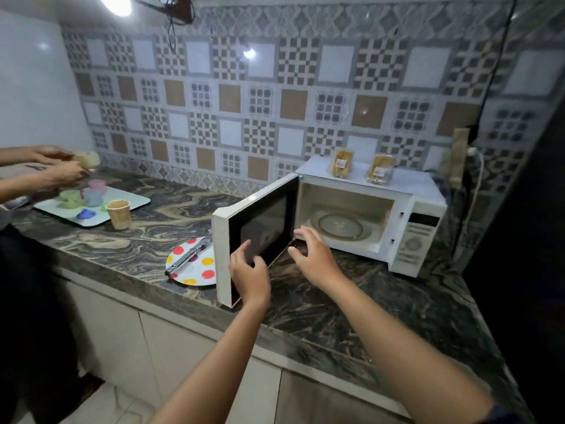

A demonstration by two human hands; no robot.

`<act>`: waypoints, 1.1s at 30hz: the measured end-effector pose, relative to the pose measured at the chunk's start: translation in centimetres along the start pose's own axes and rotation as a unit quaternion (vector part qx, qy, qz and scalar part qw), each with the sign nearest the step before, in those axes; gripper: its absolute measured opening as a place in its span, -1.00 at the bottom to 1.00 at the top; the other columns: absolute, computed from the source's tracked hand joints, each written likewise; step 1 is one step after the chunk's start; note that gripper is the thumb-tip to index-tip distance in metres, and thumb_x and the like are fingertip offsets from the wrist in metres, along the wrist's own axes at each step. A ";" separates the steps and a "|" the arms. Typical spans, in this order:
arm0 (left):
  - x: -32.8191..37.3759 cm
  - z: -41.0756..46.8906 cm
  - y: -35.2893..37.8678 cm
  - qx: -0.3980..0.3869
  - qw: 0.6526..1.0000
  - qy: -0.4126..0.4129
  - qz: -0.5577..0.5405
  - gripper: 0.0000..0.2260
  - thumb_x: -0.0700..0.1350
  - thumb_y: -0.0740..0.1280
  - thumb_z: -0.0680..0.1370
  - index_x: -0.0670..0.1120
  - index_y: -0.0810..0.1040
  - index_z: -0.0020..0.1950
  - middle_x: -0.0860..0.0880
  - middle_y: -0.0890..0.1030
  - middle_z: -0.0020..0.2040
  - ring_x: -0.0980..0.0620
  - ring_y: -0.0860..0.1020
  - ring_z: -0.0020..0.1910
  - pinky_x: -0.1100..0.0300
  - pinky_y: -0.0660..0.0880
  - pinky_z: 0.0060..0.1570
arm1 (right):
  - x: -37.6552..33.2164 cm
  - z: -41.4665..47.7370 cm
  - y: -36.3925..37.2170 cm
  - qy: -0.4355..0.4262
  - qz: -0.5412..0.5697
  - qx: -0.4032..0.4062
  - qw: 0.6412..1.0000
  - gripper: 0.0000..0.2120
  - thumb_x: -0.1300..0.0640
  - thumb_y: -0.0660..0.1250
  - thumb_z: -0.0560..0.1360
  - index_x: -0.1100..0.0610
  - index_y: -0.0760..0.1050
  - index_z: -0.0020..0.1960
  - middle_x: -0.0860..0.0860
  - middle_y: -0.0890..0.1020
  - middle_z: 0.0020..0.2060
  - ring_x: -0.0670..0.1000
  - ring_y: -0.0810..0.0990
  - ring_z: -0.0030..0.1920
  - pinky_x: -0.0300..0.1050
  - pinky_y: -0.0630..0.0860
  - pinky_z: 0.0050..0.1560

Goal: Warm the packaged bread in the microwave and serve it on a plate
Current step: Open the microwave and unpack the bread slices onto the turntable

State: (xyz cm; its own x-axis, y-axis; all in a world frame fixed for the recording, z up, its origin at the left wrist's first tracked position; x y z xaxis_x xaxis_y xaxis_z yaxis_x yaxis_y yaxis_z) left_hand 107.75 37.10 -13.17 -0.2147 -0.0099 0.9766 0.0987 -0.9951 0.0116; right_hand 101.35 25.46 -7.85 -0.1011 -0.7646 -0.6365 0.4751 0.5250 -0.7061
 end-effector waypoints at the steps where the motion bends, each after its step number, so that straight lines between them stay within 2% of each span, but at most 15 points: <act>1: 0.5 -0.5 1.1 -0.022 1.000 0.001 0.000 -0.66 -0.33 0.22 0.49 -0.18 0.49 0.25 -0.13 0.51 0.22 -0.09 0.45 0.25 0.02 0.36 0.32 | 0.9 -0.3 -1.1 0.011 -0.007 0.005 1.000 -0.62 0.12 0.23 0.56 0.18 0.35 0.34 0.07 0.34 0.38 0.03 0.27 0.42 -0.19 0.19 0.35; 7: 5.0 0.0 9.3 -0.158 0.987 0.008 0.021 -0.63 -0.25 0.24 0.52 -0.18 0.41 0.34 -0.12 0.47 0.28 -0.04 0.44 0.27 0.13 0.34 0.29 | 6.0 0.6 -8.1 0.075 -0.047 0.026 0.996 -0.64 0.07 0.19 0.58 0.13 0.34 0.35 0.01 0.34 0.37 0.02 0.32 0.36 -0.17 0.28 0.27; 14: 8.9 5.7 19.9 -0.236 0.969 0.071 0.023 -0.63 -0.23 0.23 0.53 -0.20 0.41 0.35 -0.13 0.48 0.30 -0.06 0.44 0.27 0.11 0.36 0.27 | 11.1 7.1 -14.8 0.099 -0.076 0.099 0.987 -0.64 0.08 0.22 0.57 0.14 0.35 0.33 0.03 0.39 0.31 0.01 0.38 0.31 -0.22 0.29 0.20; 18: 10.7 10.5 26.3 -0.276 0.953 0.121 0.037 -0.60 -0.23 0.27 0.53 -0.23 0.34 0.37 -0.17 0.43 0.32 -0.10 0.38 0.31 0.15 0.30 0.24 | 13.7 12.4 -17.2 0.122 -0.061 0.139 0.981 -0.66 0.10 0.21 0.57 0.13 0.35 0.32 0.03 0.38 0.32 0.02 0.37 0.32 -0.22 0.29 0.18; 21: 10.8 14.6 31.0 -0.303 0.938 0.145 0.086 -0.50 -0.15 0.32 0.51 -0.23 0.27 0.41 -0.19 0.38 0.38 -0.14 0.33 0.37 0.05 0.26 0.32 | 15.8 16.7 -18.0 0.147 -0.059 0.155 0.975 -0.66 0.09 0.22 0.55 0.13 0.33 0.31 0.07 0.40 0.30 0.07 0.41 0.28 -0.12 0.35 0.24; 27: 8.5 20.1 36.2 -0.329 0.929 0.093 0.138 -0.17 0.07 0.37 0.48 -0.18 -0.07 0.53 -0.21 0.10 0.53 -0.18 0.11 0.50 -0.05 0.12 0.45 | 19.7 23.7 -17.5 0.224 -0.009 0.162 0.961 -0.51 -0.04 0.33 0.46 0.11 0.30 0.31 0.11 0.45 0.25 0.13 0.47 0.22 0.00 0.43 0.21; 29: 7.6 21.2 37.4 -0.343 0.925 0.071 0.146 -0.08 0.12 0.40 0.44 -0.16 -0.13 0.54 -0.20 0.08 0.54 -0.19 0.11 0.50 -0.08 0.12 0.45 | 21.0 25.3 -17.1 0.239 0.001 0.175 0.955 -0.43 -0.12 0.36 0.42 0.09 0.28 0.33 0.10 0.47 0.24 0.12 0.49 0.21 0.07 0.46 0.22; 33: 6.3 22.6 39.4 -0.373 0.911 0.037 0.171 0.02 0.22 0.44 0.36 -0.09 -0.16 0.54 -0.18 0.12 0.53 -0.20 0.16 0.49 -0.10 0.18 0.44 | 22.4 27.8 -17.3 0.275 0.032 0.184 0.943 -0.17 -0.22 0.37 0.39 0.12 0.08 0.47 0.12 0.36 0.37 0.16 0.37 0.35 0.04 0.37 0.29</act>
State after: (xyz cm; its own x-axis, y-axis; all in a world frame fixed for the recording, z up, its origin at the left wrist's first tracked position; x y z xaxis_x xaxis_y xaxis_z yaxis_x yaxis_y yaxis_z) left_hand 132.28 0.09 -1.70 -0.3637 -0.3117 0.8778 -0.5103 -0.7217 -0.4677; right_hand 115.20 -11.14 -1.23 -0.4518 -0.3730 -0.8104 0.7572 0.3201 -0.5695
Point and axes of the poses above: each hand's wrist, its own z-axis towards the middle knuckle, its own y-axis out of the palm, x = y × z, the point moved 3 cm from there along z, towards the middle knuckle
